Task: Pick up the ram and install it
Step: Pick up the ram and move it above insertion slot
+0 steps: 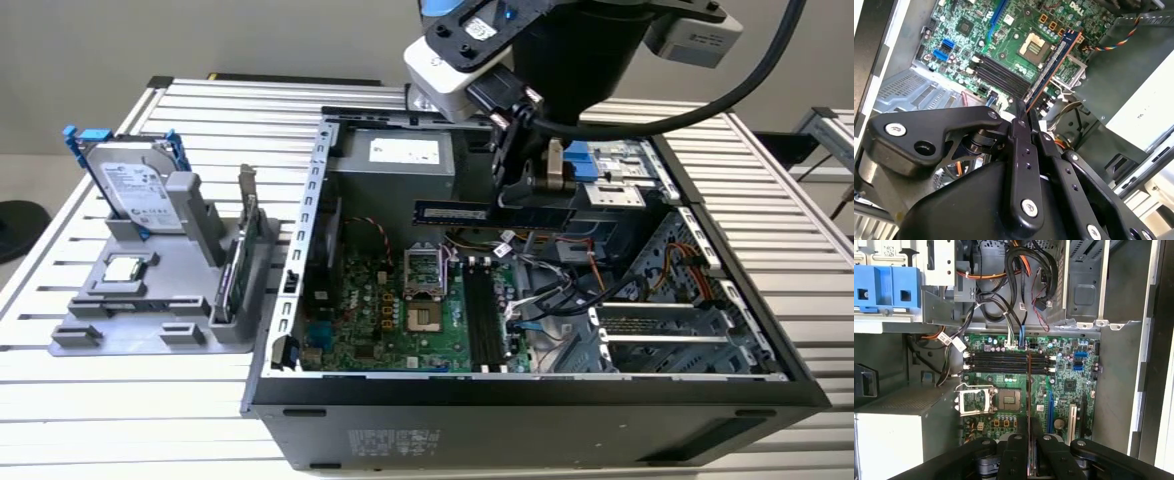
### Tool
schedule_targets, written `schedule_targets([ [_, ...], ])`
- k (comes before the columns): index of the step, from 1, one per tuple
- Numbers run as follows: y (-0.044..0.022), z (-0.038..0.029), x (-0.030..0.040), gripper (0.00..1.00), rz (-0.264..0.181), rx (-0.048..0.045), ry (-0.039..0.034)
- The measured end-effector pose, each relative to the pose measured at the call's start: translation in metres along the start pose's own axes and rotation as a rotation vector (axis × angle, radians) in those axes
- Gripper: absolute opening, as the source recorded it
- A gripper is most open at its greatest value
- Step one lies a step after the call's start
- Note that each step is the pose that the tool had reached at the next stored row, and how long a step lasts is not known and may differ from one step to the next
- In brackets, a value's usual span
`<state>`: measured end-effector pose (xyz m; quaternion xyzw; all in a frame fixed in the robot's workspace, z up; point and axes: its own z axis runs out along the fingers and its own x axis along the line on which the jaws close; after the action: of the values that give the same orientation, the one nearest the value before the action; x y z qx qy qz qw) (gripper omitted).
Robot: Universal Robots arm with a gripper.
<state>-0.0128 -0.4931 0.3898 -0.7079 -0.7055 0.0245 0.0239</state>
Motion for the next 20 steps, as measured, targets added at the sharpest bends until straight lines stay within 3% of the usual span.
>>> schedule_targets([
  [13, 0.0004, 0.0000, 0.0000, 0.00, 0.001, 0.0000, 0.0001],
  [20, 0.0005, 0.0000, 0.0000, 0.00, 0.028, 0.0000, 0.0020],
])
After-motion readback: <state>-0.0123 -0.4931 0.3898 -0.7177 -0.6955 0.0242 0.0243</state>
